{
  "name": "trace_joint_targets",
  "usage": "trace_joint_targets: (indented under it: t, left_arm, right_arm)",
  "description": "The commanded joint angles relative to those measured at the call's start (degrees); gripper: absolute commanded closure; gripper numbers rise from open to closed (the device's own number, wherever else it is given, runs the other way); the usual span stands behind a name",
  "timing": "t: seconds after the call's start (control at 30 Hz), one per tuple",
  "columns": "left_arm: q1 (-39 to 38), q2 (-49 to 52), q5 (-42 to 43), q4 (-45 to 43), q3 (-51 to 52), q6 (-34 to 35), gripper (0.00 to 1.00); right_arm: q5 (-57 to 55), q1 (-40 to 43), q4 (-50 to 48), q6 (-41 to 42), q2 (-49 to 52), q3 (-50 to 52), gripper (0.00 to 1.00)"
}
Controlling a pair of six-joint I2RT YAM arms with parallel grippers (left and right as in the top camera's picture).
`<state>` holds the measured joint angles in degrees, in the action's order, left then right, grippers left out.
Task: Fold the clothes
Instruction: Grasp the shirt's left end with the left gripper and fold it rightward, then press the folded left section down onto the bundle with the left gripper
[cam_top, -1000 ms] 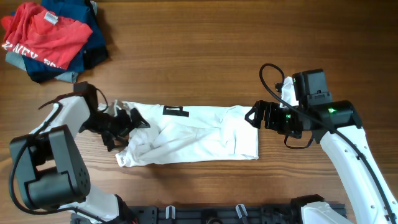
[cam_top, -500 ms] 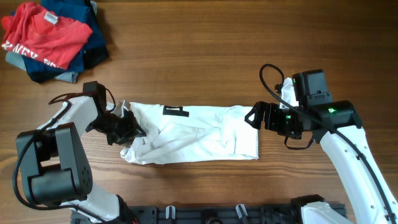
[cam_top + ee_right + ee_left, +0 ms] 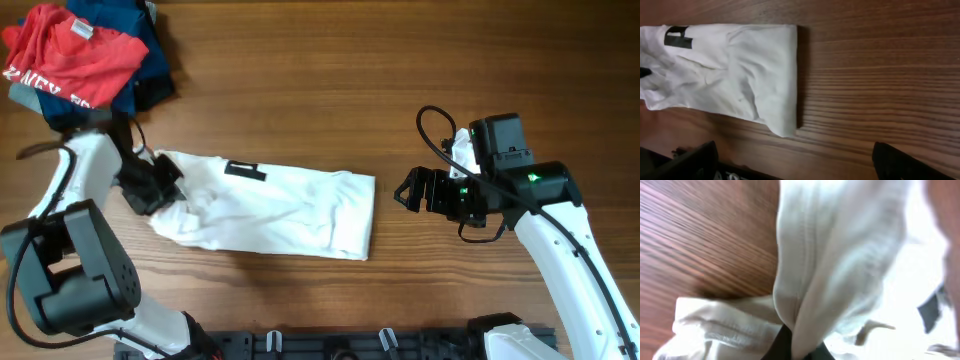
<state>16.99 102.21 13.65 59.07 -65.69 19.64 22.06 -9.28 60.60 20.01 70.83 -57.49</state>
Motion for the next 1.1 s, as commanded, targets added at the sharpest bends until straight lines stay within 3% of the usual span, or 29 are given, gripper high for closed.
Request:
trace_joint_targets:
  t: [0.0,0.17,0.43,0.63,1.07]
  left_arm:
    - [-1.33,-1.53,-1.97,5.99,-7.34,2.25,0.96]
    - [-7.04,-5.99,-1.92,11.37,-10.4,2.25,0.96]
    - [-26.38,-10.29,-1.97,15.82,-10.38,2.27,0.96]
    - [-37.64,-10.27,-1.95,13.9,-10.38,6.51,0.96]
    - [-51.17,-8.52,-0.63,4.63,-10.38,9.64,0.92]
  right_arm:
    - [0.9,0.13,-0.48,-0.96,0.48,-0.13,0.0]
    - [0.7,0.13,-1.33,-0.94,0.5,-0.13,0.01]
    - [0.72,0.13,-1.38,-0.5,0.98,-0.13,0.01]
    - [0.79,0.13,-0.96,-0.31,0.96,-0.13,0.01]
    - [1.4,0.13,-0.98,1.03,0.96,-0.13,0.01]
